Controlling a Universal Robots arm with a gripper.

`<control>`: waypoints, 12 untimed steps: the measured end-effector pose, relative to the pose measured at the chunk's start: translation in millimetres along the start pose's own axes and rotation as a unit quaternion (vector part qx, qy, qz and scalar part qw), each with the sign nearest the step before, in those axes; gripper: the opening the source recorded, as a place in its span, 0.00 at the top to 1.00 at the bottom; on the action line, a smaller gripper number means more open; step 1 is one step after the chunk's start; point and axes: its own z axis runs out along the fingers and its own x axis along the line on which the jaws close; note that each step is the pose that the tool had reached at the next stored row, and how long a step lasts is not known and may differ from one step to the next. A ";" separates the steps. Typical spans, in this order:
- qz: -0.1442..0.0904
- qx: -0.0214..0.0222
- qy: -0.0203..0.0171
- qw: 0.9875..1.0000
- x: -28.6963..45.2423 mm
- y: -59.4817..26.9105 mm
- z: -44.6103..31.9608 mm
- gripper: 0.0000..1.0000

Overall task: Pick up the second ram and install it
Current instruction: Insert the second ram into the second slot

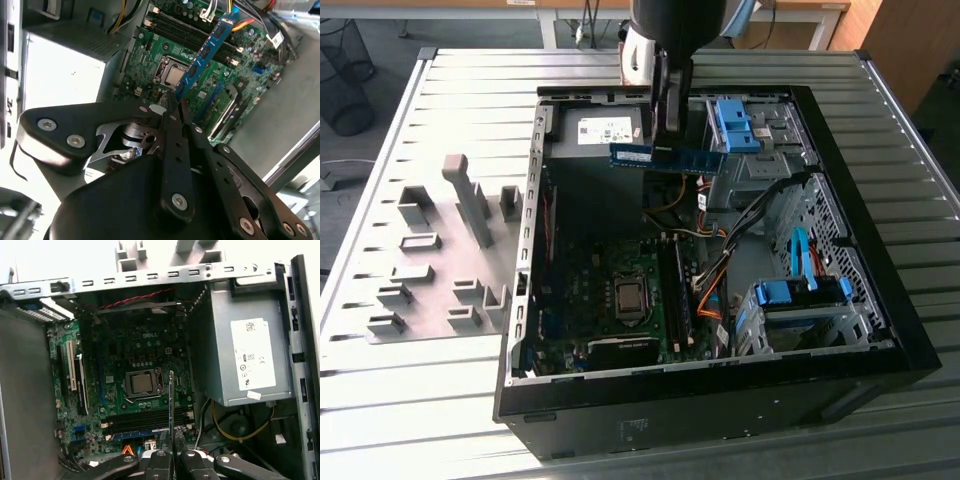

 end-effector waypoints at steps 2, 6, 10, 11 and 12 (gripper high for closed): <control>0.018 0.001 0.000 1.000 0.1 0.0 0.7 0.86; 0.054 0.003 -0.001 0.999 0.1 -0.1 1.8 0.86; 0.079 0.004 -0.002 0.997 0.1 -0.1 2.3 0.86; 0.079 0.004 -0.002 0.997 0.1 -0.1 2.4 0.86; 0.079 0.004 -0.002 0.997 0.1 -0.1 2.4 0.86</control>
